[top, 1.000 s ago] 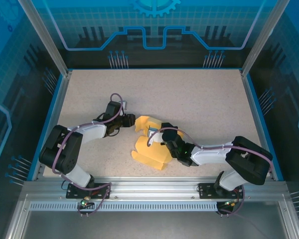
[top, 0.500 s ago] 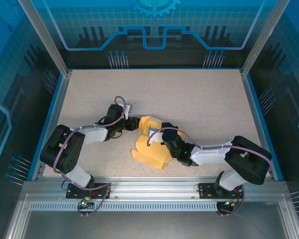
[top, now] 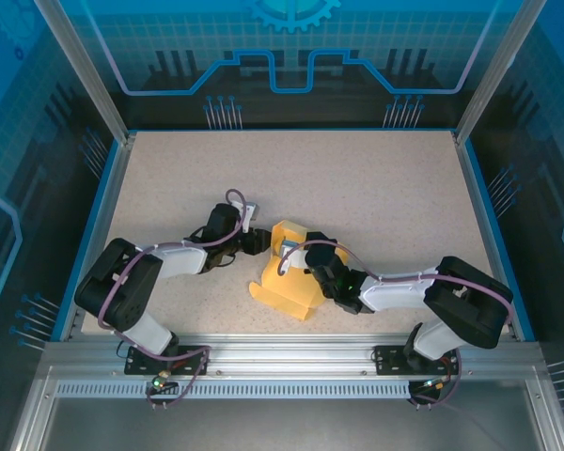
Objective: Fold the paper box
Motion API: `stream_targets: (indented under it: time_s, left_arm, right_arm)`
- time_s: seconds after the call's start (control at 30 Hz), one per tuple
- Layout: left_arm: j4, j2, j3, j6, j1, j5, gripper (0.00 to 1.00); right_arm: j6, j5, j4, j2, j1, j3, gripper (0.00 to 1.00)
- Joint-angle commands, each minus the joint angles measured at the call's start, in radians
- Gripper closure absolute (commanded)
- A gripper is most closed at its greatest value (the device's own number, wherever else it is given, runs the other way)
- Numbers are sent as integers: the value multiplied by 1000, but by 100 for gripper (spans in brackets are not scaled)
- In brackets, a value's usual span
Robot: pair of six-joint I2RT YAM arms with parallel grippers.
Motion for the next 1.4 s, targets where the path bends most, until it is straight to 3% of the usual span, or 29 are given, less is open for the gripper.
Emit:
stream_targets:
  time_s: [0.0,0.73,1.07,1.37]
  left_arm:
    - [-27,-23,9,18,-7,-12,48]
    - [-135,-3,8,-13,-28,-56,47]
    - [-25,-22,-21,-52,-58,36,47]
    - [-5,11,21,-51,-100,50,47]
  right_arm:
    - [19,5,-13,-21,-7,17,100]
    - [33,0,-36,-35,-13,24,100]
    - [40,-1,-42,-36,-13,28,100]
    - [58,-4,-58,-55,-13,24,100]
